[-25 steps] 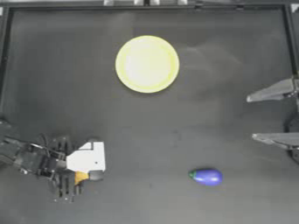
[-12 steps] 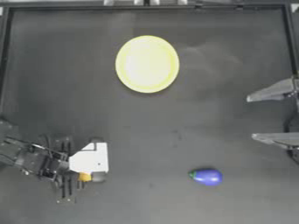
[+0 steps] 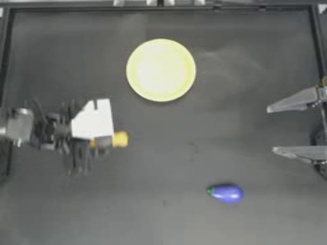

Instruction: Put brown chicken wing on plate

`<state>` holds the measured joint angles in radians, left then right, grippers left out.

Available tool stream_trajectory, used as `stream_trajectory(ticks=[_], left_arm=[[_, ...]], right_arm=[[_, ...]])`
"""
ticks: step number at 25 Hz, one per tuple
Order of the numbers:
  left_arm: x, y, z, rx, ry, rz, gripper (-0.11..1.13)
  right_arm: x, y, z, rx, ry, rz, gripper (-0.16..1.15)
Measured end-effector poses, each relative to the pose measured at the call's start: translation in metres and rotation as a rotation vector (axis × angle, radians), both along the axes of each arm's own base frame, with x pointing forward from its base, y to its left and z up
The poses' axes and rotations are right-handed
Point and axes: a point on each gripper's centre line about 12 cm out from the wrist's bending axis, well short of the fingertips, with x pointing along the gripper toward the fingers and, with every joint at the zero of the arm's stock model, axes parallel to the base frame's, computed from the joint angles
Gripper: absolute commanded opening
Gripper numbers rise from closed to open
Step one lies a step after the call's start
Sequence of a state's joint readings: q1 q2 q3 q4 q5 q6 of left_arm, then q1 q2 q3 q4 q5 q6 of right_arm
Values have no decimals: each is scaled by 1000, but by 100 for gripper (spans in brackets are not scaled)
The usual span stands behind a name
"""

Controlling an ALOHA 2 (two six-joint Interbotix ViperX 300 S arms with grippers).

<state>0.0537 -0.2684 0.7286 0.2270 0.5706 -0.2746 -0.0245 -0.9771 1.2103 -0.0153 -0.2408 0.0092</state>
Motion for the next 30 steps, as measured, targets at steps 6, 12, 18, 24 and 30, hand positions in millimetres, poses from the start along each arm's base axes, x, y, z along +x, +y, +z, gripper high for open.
stream_trajectory(ticks=[6,12,18,24,30], left_arm=[[14,51,25,112,-18,-12,26],[36,111,21,137,20,23,26],[63,152,15,103,7,8,26],[95,173,1,65,-9,-27,25],[111,188,-23,50,28,-30,25]], right_arm=[[3,-1,-4,18,19,-5,99],[6,-2,-6,23,22,-14,99],[6,-4,-6,25,25,-23,99],[6,-5,-6,28,25,-25,99],[6,-5,-7,26,27,-28,99]])
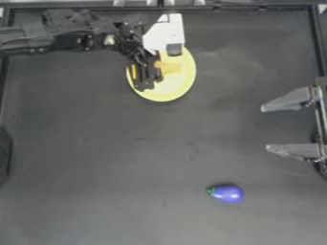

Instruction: Put brown chicken wing on plate

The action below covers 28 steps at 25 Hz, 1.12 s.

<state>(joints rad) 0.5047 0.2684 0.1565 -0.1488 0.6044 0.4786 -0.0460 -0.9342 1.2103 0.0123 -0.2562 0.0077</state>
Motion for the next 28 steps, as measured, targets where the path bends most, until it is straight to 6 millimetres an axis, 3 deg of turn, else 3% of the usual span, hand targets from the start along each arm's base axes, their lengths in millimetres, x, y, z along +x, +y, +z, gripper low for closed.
stream_trajectory(ticks=[9,22,25,28], left_arm=[[-1,23,-26,-12,42,24,25],[3,28,-45,-20,75,11,28],[2,29,-52,-31,91,13,37],[0,29,-52,-37,100,12,60]], right_arm=[[0,0,0,0,-3,0,99],[0,0,1,-2,-8,0,99],[0,0,0,0,-6,-2,99],[0,0,1,0,-8,0,99]])
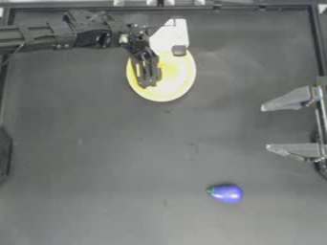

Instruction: Put brown chicken wing on plate

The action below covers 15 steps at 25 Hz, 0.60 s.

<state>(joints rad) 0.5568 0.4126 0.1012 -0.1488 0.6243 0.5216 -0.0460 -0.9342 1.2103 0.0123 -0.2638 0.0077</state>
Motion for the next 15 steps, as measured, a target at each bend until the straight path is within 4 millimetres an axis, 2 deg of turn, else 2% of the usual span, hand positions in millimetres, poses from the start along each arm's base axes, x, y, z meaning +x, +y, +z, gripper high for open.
stream_trajectory(ticks=[4,6,15], left_arm=[[2,2,4,4,-10,2,95],[3,3,6,7,-14,2,105],[3,6,8,12,-18,4,101]], right_arm=[[0,0,0,0,-2,-2,99],[0,0,0,0,-2,-2,99],[0,0,0,0,0,0,99]])
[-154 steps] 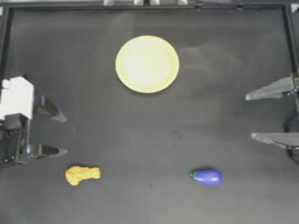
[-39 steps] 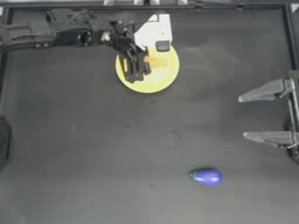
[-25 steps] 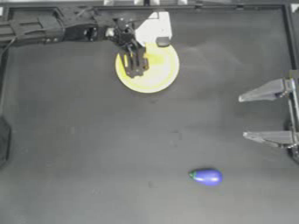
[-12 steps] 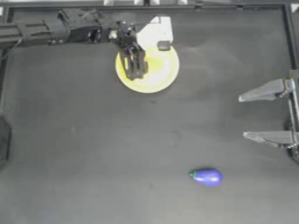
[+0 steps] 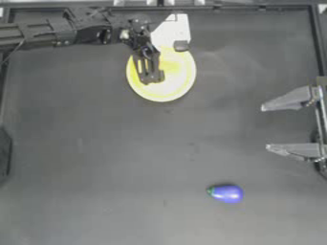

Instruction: Put brown chicken wing on plate

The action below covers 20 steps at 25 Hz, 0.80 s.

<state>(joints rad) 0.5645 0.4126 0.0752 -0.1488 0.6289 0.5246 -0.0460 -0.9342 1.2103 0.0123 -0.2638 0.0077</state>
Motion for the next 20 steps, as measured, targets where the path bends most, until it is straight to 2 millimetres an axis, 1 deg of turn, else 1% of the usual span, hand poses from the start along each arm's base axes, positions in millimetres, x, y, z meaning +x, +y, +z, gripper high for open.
stream_trajectory(ticks=[5,7,11,12,14,16,20], left_arm=[[-2,3,0,9,8,-2,101],[-3,4,4,24,6,-6,101],[-5,2,37,61,-47,-9,101],[-6,-1,49,70,-63,-12,100],[-9,-7,63,82,-81,-20,100],[-12,-16,73,88,-93,-32,99],[-17,-36,82,90,-100,-64,99]], right_arm=[[0,0,-1,0,2,-2,99],[0,0,0,0,0,0,99],[0,0,0,0,0,-2,99],[0,0,0,0,0,-2,99],[0,0,0,0,0,0,99],[0,0,0,-2,0,-2,99],[0,0,0,-3,0,-1,99]])
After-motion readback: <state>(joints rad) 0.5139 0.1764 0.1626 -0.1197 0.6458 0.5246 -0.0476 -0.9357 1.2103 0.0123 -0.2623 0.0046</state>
